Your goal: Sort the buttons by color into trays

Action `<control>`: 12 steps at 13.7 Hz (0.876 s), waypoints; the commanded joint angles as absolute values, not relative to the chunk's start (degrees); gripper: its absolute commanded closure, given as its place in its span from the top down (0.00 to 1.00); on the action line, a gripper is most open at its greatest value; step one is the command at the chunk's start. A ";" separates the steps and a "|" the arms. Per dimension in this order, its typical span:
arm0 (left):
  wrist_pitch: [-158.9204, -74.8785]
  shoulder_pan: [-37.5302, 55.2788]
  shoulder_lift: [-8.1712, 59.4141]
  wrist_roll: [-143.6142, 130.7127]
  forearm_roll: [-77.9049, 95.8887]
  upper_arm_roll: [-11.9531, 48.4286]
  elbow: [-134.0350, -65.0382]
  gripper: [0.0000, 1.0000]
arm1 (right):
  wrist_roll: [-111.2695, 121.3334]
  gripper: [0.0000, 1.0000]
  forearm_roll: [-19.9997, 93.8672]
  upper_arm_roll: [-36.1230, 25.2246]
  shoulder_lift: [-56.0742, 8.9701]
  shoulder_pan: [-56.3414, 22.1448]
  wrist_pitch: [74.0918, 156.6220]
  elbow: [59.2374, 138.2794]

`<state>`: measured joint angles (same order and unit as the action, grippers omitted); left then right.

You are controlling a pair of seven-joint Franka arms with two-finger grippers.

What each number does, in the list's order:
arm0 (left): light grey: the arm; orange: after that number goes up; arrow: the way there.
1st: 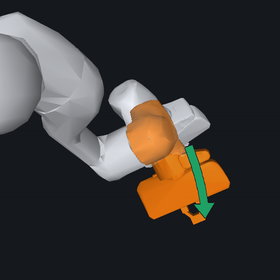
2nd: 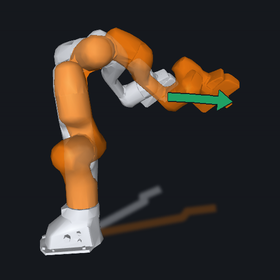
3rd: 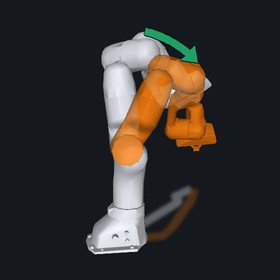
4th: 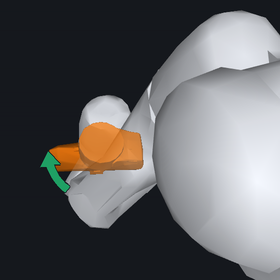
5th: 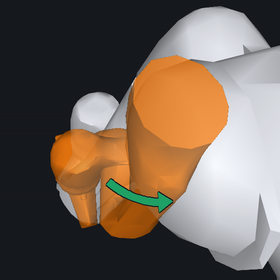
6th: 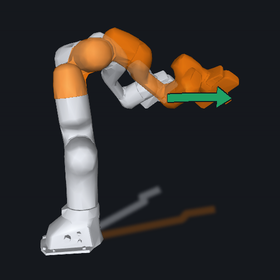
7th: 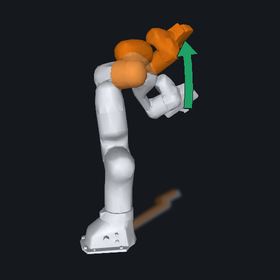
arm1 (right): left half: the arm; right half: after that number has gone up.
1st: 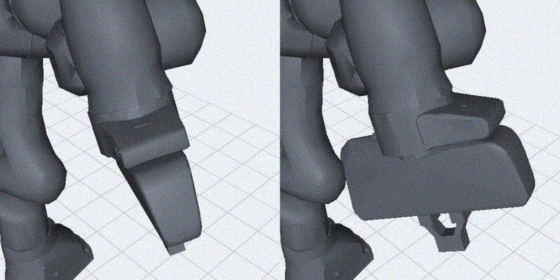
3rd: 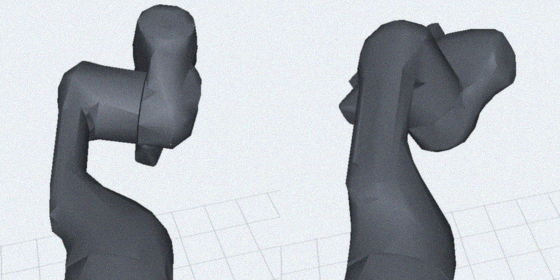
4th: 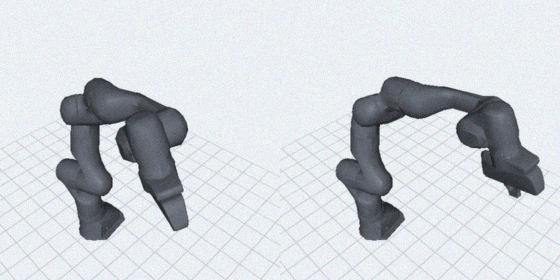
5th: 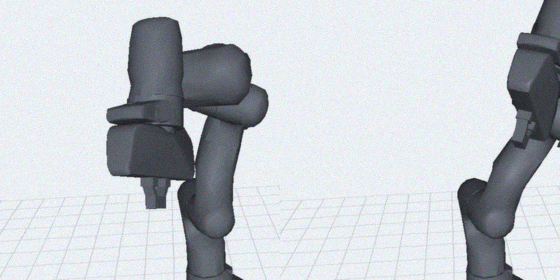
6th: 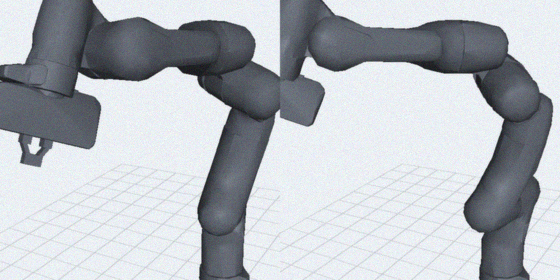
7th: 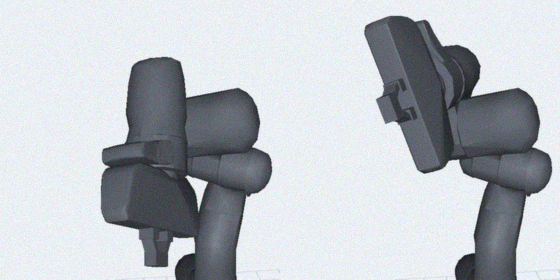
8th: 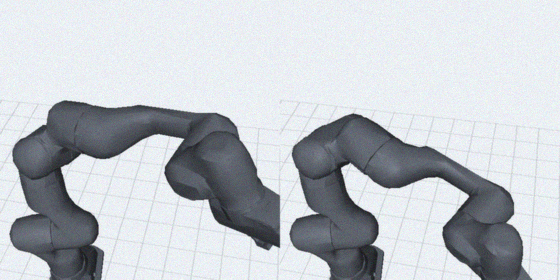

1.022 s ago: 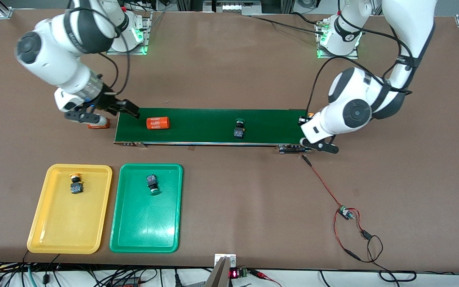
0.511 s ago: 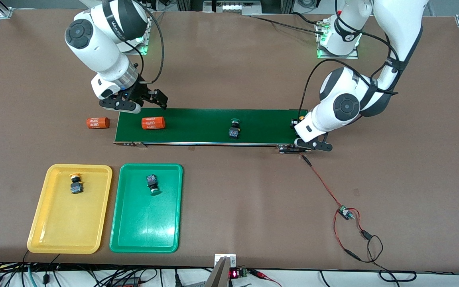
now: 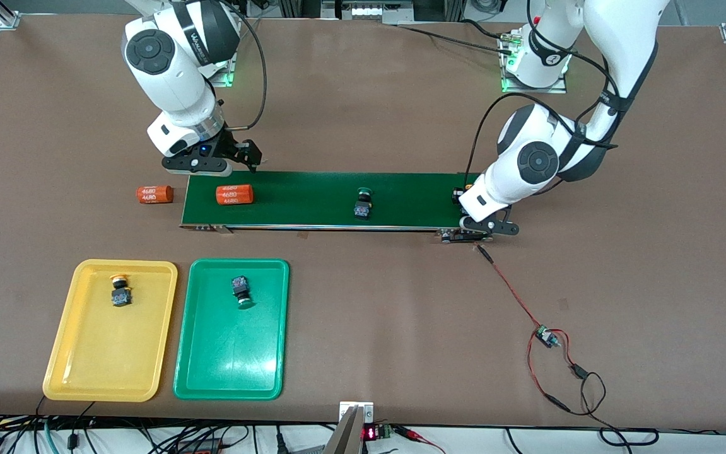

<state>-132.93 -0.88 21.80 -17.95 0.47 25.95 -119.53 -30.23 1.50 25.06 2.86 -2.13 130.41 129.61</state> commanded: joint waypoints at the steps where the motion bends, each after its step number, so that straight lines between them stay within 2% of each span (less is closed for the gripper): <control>1: -134.65 0.00 21.88 -18.46 1.58 25.31 -120.15 0.06 | -31.28 1.00 0.62 25.75 2.46 -2.72 129.90 129.38; 2: -134.74 0.00 21.88 -18.37 1.58 25.31 -119.97 0.21 | -31.81 1.00 0.44 25.75 1.94 -3.42 130.08 129.38; 3: -134.82 0.00 21.97 -17.76 1.58 25.31 -119.71 0.58 | -31.90 1.00 0.00 25.75 1.24 -4.21 130.43 129.29; 4: -134.65 -0.09 21.54 -17.23 1.32 25.31 -119.27 1.00 | -32.60 1.00 -1.91 25.75 0.71 -4.39 130.69 129.29; 9: -132.20 -0.09 14.26 -16.61 1.49 25.40 -116.20 1.00 | -41.47 1.00 -6.77 25.75 -5.00 -8.61 132.45 126.48; 12: -131.57 -0.70 8.36 -16.79 1.58 22.95 -112.60 1.00 | -44.55 1.00 -7.12 25.66 -8.60 -10.45 132.45 123.58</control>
<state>-133.83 -0.81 13.14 -17.76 0.47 25.35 -114.05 -41.35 -5.48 25.89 -5.51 -9.25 132.52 126.66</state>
